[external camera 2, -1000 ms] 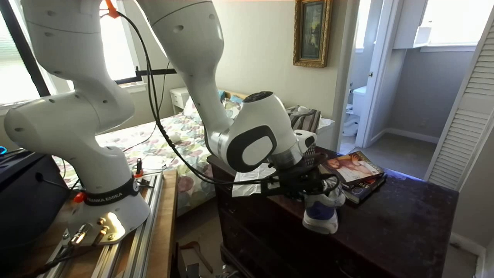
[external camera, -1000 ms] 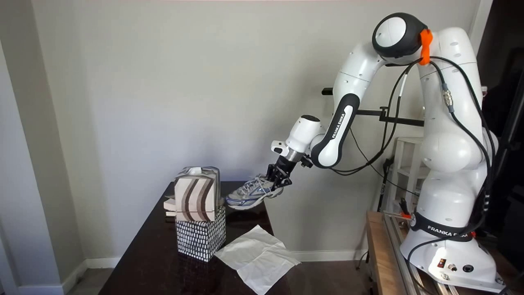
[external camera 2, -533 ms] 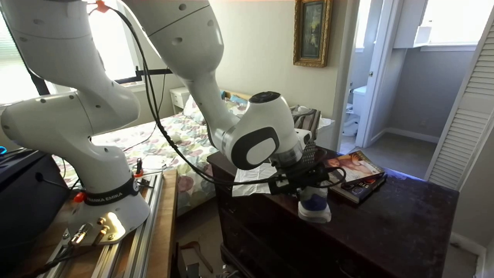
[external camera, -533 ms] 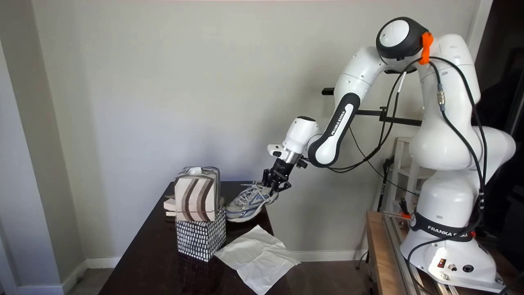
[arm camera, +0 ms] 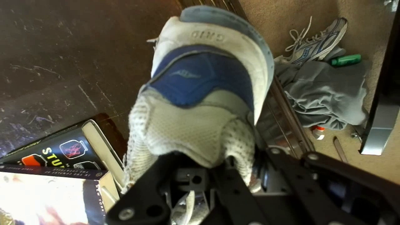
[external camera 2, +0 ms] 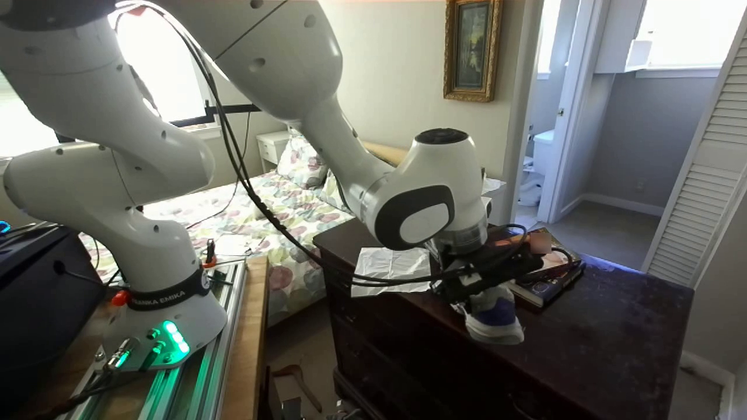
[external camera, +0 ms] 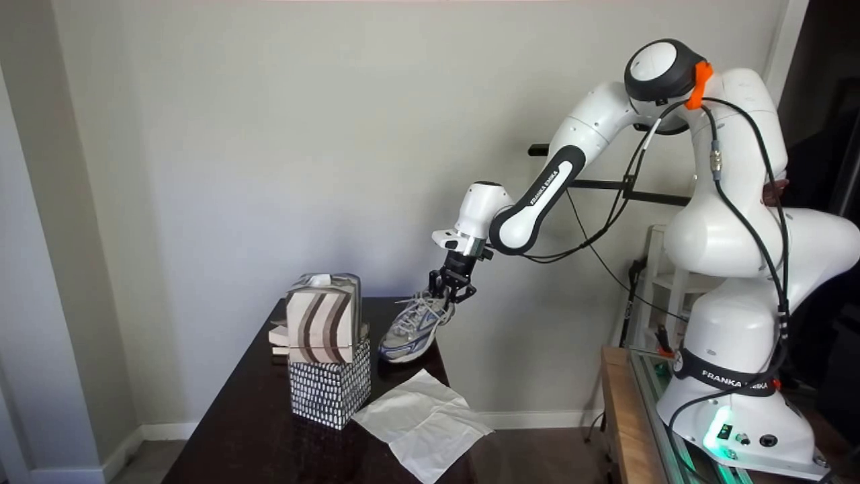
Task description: Put objects in order and clean up
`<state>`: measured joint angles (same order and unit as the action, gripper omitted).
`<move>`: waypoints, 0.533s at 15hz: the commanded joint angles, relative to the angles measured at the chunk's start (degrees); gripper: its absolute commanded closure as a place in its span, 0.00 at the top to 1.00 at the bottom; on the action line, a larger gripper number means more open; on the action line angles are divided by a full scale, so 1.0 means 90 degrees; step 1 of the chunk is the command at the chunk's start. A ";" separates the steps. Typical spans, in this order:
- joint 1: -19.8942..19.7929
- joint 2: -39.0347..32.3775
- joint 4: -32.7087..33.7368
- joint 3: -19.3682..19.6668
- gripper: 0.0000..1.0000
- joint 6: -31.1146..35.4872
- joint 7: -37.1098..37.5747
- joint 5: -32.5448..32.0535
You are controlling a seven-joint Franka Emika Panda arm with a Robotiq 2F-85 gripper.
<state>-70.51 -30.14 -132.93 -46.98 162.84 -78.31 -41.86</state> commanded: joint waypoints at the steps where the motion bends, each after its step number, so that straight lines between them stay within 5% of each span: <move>1: 0.0442 -0.0243 0.0484 0.0268 0.03 -0.0253 -0.1200 0.0878; 8: 0.1409 -0.0490 0.1047 0.0870 0.03 -0.0690 -0.3493 0.2756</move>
<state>-61.94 -33.67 -127.00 -41.40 159.73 -102.11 -22.84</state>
